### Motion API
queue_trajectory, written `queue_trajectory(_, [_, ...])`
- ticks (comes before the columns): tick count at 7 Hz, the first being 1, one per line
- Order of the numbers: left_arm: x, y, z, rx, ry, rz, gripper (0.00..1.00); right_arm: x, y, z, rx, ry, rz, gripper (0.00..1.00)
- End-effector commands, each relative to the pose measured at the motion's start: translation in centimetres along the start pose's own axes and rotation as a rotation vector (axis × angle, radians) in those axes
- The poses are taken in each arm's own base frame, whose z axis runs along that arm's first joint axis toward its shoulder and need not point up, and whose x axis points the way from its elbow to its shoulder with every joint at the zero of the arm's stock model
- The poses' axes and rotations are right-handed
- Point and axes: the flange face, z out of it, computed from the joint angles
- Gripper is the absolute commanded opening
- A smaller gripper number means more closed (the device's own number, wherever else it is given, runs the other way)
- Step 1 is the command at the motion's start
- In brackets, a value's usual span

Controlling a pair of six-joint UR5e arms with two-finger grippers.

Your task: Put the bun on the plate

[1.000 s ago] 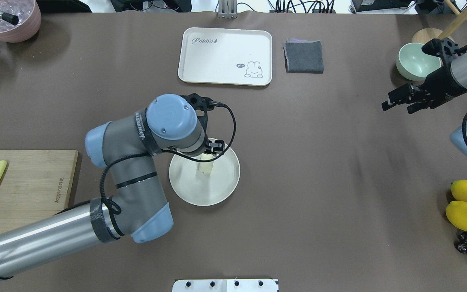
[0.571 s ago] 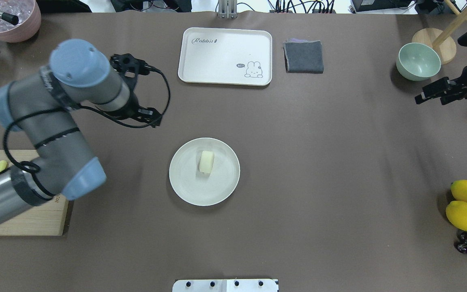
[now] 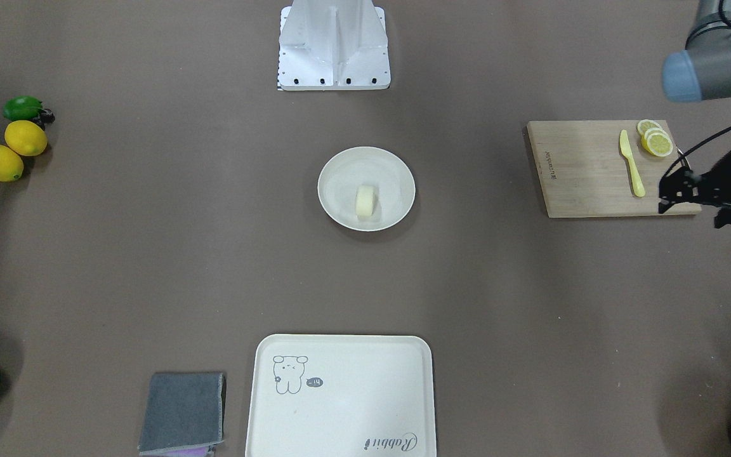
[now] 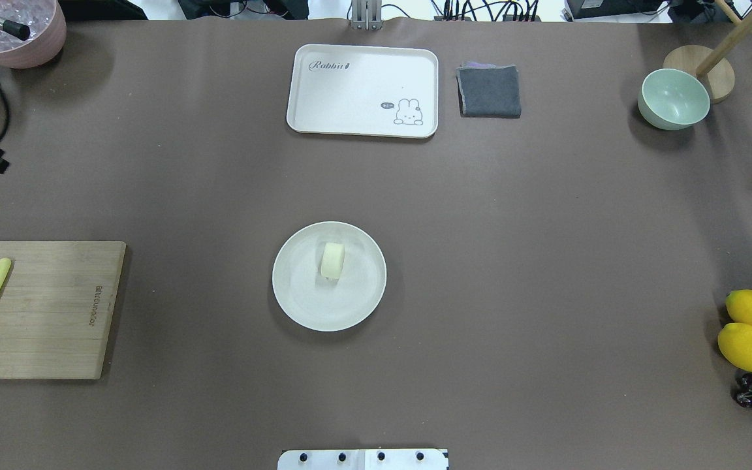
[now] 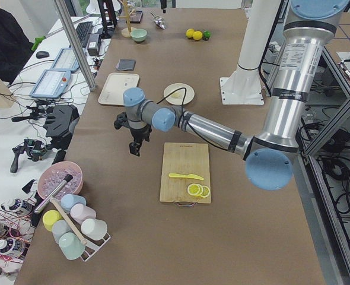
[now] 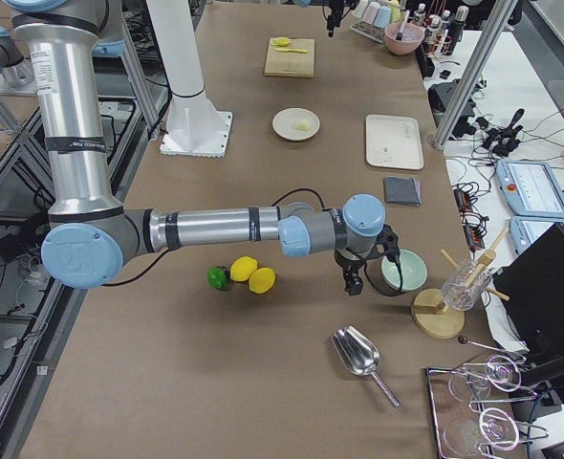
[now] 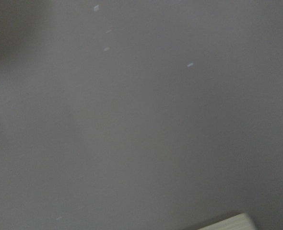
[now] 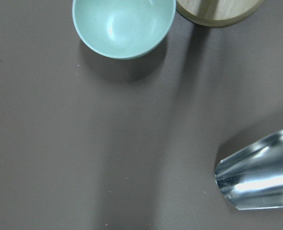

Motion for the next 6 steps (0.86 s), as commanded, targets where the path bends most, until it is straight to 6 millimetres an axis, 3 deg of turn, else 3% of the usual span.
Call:
queue_trajectory(1, [-9.6,4.2,-1.5,0.009,0.018,-0.144,0.98,1.7,1.3,-0.6,-0.006,0.008,0.019,1.0])
queue_trajectory(3, [-10.8,6.1,-0.7,-0.015,0.037,-0.111,0.98,2.0,1.4,-0.5,-0.012,0.039,0.02,1.0])
queue_trajectory(6, [-10.7,6.2,-0.6,-0.027,0.038,-0.123,0.98,2.1,1.6,-0.4,-0.01,0.045,0.024,1.0])
